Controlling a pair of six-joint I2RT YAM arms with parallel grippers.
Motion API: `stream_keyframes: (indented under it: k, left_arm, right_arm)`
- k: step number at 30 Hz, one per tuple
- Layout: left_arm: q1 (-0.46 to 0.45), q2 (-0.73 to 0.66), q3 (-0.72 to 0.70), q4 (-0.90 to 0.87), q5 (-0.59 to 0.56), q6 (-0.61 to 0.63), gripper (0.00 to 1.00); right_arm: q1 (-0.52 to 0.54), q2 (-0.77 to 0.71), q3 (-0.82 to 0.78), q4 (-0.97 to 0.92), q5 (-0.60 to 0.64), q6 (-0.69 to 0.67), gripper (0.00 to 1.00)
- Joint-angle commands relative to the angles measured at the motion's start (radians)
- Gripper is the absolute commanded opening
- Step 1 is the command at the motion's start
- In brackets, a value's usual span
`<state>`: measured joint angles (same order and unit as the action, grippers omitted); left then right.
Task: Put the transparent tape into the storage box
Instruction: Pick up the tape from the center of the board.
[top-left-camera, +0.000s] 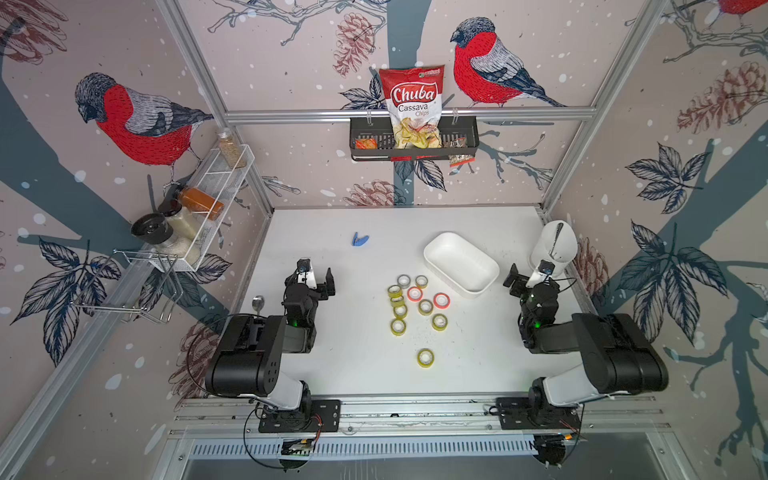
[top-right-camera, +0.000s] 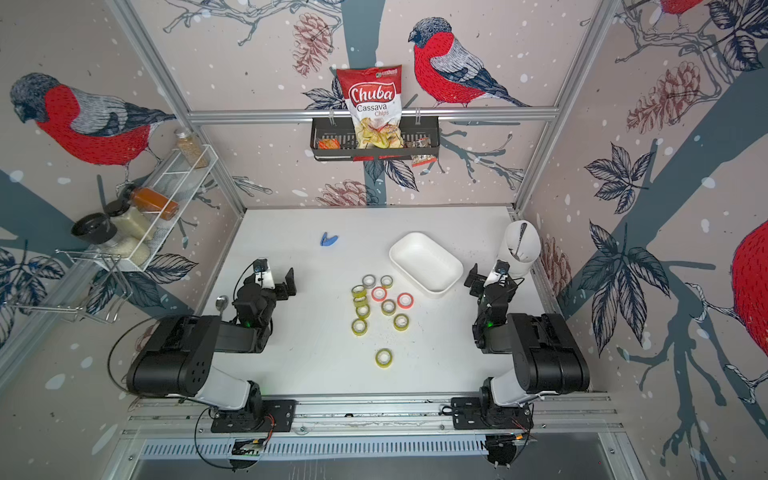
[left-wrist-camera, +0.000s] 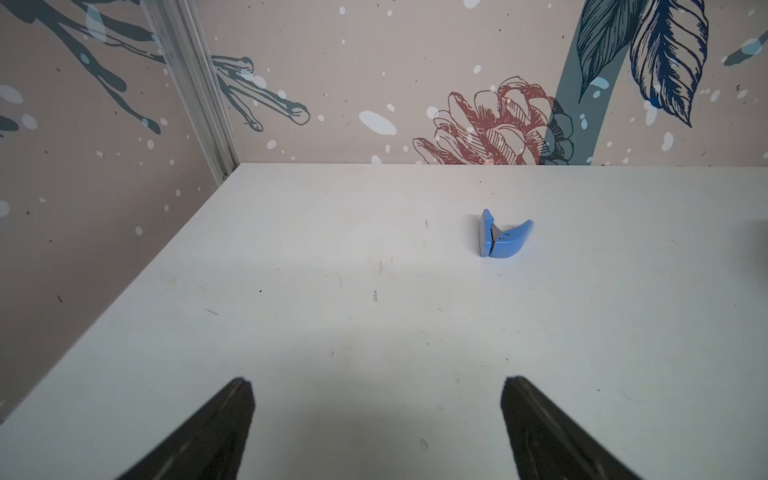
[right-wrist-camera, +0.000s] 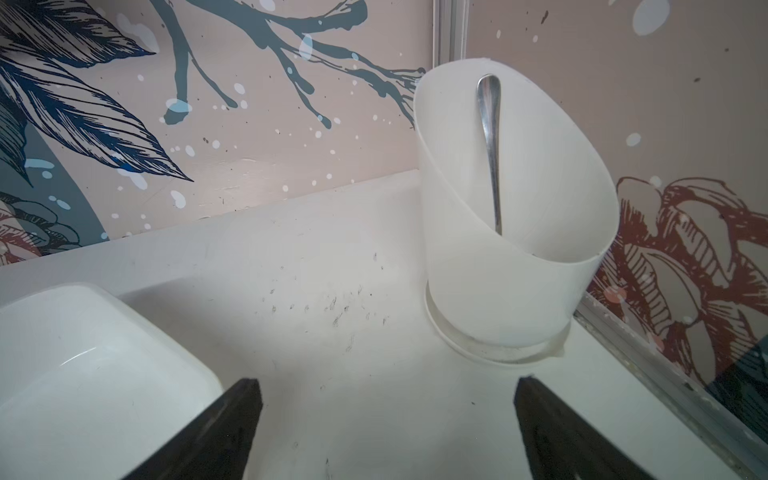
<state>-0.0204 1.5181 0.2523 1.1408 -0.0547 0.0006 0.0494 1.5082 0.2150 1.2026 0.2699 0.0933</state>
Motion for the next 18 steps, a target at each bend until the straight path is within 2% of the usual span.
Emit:
stream_keyframes:
  k: [1, 13, 15, 17, 18]
  left_arm:
    - [0.005, 0.002, 0.007, 0.05, 0.006, 0.009, 0.97]
    - [0.03, 0.007, 0.02, 0.032, 0.042, -0.007, 0.97]
    - [0.03, 0.002, 0.014, 0.04, 0.045, -0.006, 0.94]
    - [0.02, -0.034, 0.071, -0.069, 0.038, 0.006, 0.88]
    - [0.0, -0.074, 0.147, -0.266, -0.008, 0.013, 0.86]
  right_arm:
    - [-0.003, 0.001, 0.004, 0.042, -0.018, -0.015, 1.0]
    - [-0.023, -0.001, 0.01, 0.027, -0.063, -0.008, 1.0]
    - [-0.023, -0.005, 0.013, 0.035, -0.055, -0.009, 0.97]
    - [0.0, -0.061, 0.056, -0.064, 0.012, -0.015, 0.96]
    - [0.021, -0.112, 0.095, -0.186, 0.058, -0.017, 0.96]
